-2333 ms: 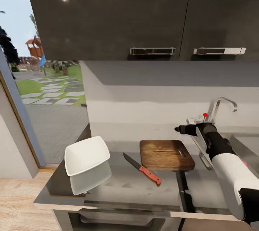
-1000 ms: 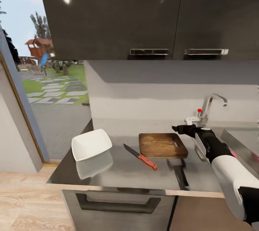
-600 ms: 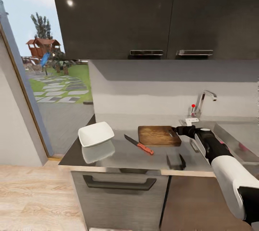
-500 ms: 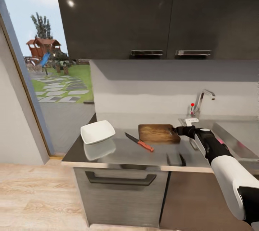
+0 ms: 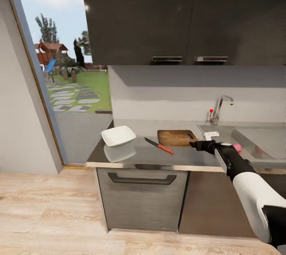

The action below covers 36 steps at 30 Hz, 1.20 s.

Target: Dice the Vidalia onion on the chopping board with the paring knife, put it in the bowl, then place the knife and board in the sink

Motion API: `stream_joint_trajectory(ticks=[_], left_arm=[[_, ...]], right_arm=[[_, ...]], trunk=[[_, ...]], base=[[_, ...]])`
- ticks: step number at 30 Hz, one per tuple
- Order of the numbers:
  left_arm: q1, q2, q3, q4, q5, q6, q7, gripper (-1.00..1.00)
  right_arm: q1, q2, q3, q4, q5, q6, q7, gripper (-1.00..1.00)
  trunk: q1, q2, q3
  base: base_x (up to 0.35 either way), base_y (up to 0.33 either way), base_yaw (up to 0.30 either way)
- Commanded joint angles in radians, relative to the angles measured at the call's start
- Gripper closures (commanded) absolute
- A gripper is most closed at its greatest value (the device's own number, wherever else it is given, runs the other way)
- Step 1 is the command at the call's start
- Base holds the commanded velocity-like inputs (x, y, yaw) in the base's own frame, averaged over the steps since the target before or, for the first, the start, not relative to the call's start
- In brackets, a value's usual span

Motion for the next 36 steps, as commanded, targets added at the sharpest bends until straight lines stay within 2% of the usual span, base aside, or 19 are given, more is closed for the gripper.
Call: stream_joint_trajectory(ticks=[1,27,29,32,33,34,36], left_arm=[[-0.001,0.000,0.000,0.002,0.000,-0.005,0.002,-1.00],[-0.001,0.000,0.000,0.001,0.000,-0.004,0.002,-1.00],[-0.001,0.000,0.000,0.000,0.000,-0.004,0.002,-1.00],[-0.001,0.000,0.000,0.000,-0.001,-0.004,0.002,-1.00],[-0.001,0.000,0.000,0.000,-0.001,-0.004,0.002,-1.00],[-0.001,0.000,0.001,-0.001,-0.002,-0.003,0.002,-1.00],[-0.001,0.000,0.001,-0.002,-0.003,-0.003,0.003,-1.00]], right_arm=[[0.000,0.001,-0.005,-0.001,0.007,0.005,0.008,-1.00],[0.000,0.001,-0.005,0.052,0.008,-0.011,0.004,-1.00],[0.000,0.001,-0.005,0.099,0.008,-0.043,-0.001,-1.00],[0.000,-0.001,-0.007,0.239,0.009,-0.224,-0.045,-1.00],[0.000,-0.002,-0.007,0.260,0.009,-0.250,-0.050,-1.00],[0.000,-0.004,-0.007,0.321,0.009,-0.323,-0.059,-1.00],[0.000,-0.005,-0.007,0.380,0.009,-0.383,-0.064,-1.00]], trunk=[[-0.001,-0.001,-0.001],[-0.001,-0.001,-0.001],[-0.001,-0.001,-0.001],[-0.001,-0.001,-0.001],[-0.001,-0.001,-0.001],[-0.001,-0.001,-0.001],[-0.001,-0.001,-0.001]], base=[[-0.305,0.155,0.000],[-0.293,0.169,0.000],[-0.218,0.111,0.000],[-0.088,0.032,0.000],[-0.038,0.014,0.000],[-0.019,0.007,0.000],[-0.013,0.005,0.000]])
